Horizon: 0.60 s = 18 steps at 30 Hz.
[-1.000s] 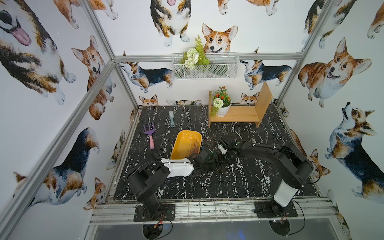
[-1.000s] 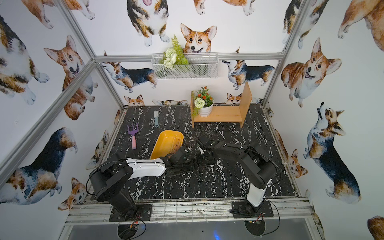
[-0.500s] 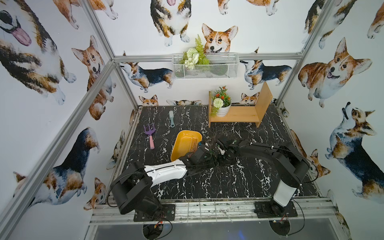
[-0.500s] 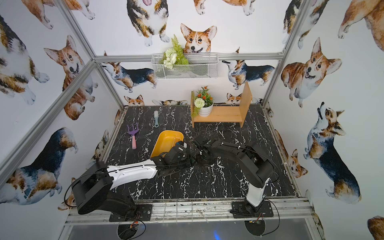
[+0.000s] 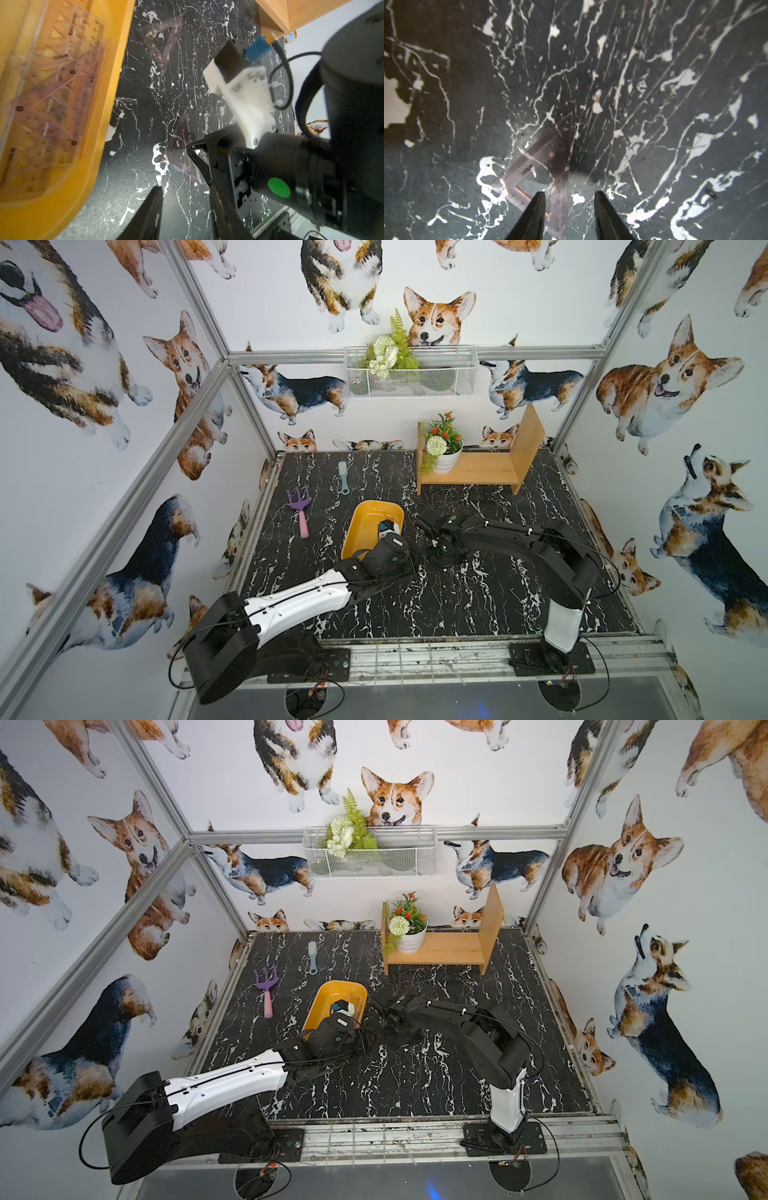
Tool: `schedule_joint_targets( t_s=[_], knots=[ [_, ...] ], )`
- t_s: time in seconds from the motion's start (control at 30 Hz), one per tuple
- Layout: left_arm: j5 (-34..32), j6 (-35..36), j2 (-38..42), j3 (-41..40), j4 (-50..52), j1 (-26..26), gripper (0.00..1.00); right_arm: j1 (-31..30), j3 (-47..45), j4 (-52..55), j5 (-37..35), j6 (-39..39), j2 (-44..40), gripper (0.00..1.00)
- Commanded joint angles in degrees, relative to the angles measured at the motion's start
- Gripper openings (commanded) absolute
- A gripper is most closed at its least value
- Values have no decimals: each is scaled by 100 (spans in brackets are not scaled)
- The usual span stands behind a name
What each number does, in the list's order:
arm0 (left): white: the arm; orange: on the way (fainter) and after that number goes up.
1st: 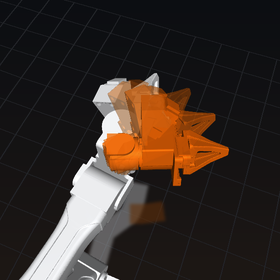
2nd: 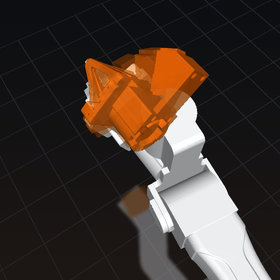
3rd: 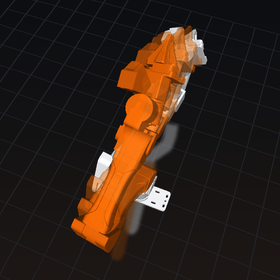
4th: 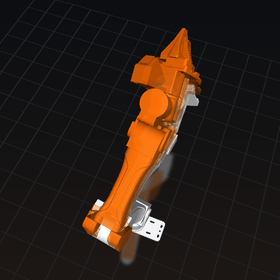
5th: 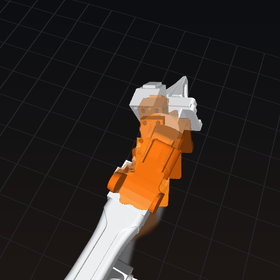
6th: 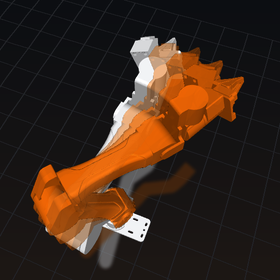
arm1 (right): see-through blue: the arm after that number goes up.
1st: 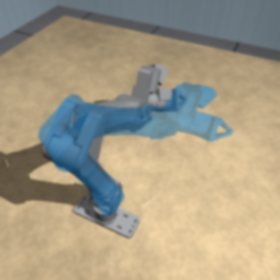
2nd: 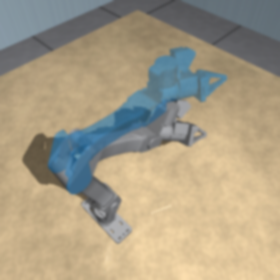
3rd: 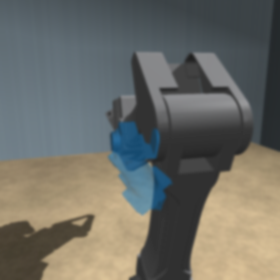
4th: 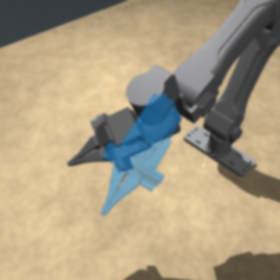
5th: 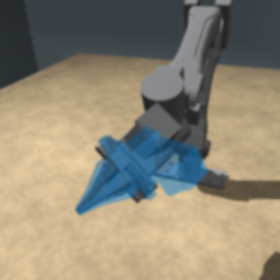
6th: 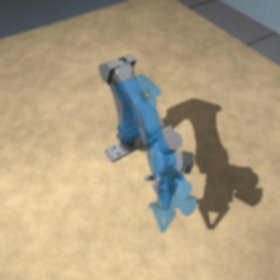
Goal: Put the scattered rulers into the storage box
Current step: Pick up the ruler from the center of the board.
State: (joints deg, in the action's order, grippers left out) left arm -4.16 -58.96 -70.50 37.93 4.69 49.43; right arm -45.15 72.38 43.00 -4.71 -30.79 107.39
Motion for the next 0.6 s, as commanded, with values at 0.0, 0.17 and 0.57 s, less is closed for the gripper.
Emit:
schedule_joint_targets(
  t_s=[0.0,0.17,0.57],
  knots=[
    [-135,-37,148,-71,84,-38,44,-29,175,141,-84,11,155,44],
    [-114,-45,256,-145,130,-91,44,-39,286,155,-65,38,363,43],
    [94,-89,25,-236,-123,-119,44,5,-188,68,123,80,425,24]
  ],
)
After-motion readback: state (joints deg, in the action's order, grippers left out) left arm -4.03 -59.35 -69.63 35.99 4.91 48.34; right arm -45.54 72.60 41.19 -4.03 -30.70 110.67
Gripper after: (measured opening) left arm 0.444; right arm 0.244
